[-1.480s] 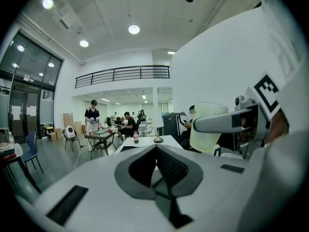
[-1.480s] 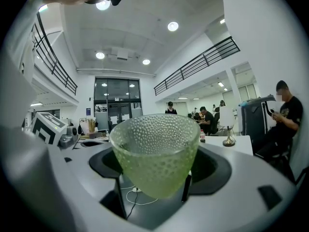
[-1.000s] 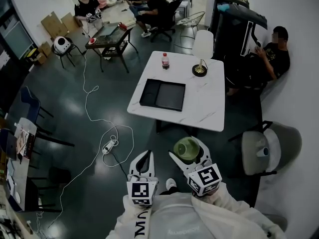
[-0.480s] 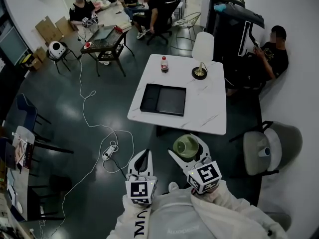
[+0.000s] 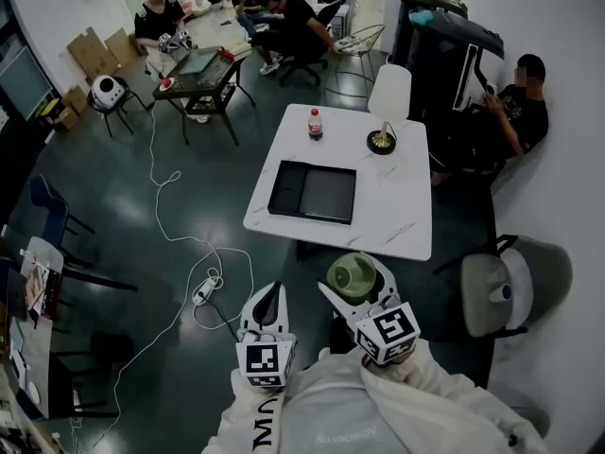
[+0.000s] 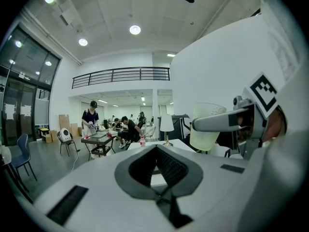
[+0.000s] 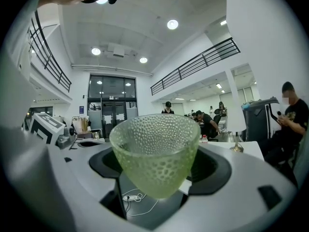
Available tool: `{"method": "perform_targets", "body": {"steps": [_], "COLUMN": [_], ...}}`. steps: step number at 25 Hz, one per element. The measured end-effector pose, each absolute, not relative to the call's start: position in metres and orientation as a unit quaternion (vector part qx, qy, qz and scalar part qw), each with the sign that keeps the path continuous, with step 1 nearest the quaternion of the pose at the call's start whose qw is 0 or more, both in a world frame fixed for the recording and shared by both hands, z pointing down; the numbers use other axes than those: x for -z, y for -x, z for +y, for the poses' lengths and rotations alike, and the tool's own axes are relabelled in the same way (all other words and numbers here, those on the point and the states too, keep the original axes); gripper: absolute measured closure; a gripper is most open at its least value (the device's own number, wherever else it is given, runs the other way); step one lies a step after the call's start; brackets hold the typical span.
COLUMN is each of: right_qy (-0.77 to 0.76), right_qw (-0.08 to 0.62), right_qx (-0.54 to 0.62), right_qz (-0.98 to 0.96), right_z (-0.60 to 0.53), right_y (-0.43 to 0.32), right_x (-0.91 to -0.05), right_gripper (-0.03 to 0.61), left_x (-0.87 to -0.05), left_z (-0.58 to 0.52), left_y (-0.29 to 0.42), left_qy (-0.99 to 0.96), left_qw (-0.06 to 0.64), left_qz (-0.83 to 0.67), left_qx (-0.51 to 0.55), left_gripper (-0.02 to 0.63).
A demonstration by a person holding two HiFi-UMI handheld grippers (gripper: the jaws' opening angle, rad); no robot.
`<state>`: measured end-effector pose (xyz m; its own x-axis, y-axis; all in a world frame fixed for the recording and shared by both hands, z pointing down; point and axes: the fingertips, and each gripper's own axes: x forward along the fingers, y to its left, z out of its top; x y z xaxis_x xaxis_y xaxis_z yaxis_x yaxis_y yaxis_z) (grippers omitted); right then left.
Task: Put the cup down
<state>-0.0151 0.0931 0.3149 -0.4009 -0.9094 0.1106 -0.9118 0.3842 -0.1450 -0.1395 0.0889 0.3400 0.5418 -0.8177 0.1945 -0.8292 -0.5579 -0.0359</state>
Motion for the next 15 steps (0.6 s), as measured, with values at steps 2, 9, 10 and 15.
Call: {"method": "perform_targets", "body": {"steps": [2,9,10,15], "right_qy": [-0.544,-0.532,-0.532,-0.530], "right_qw": [0.007,0.007,0.006,0.006], "right_qx": [-0.088,-0.093,-0.094,-0.101], "right_qz": [-0.834,-0.841,-0.842,-0.842], "right_z": [0.088,0.062,0.057,0.031], "right_y": [0.018,0.023,0.023,0.020], "right_x": [-0.314,-0.319,-0.320,-0.324], "right_gripper": [0.190,0.190,0.190,0.190], "left_x": [-0.339,-0.342,-0.343,-0.347], "left_z": [0.085,0.064,0.060,0.034], "left_y": [0.143,0.147,0.147,0.144], "left_qy": [-0.875,-0.869,-0.869,-0.868], "left_qw": [0.029,0.029,0.029,0.032], "left_qz": [-0.474,-0.484,-0.485,-0.484], "left_qx": [-0.093,-0.096,-0.098,-0.106], "left_gripper": [0.603,0.603,0.603,0.603]}}
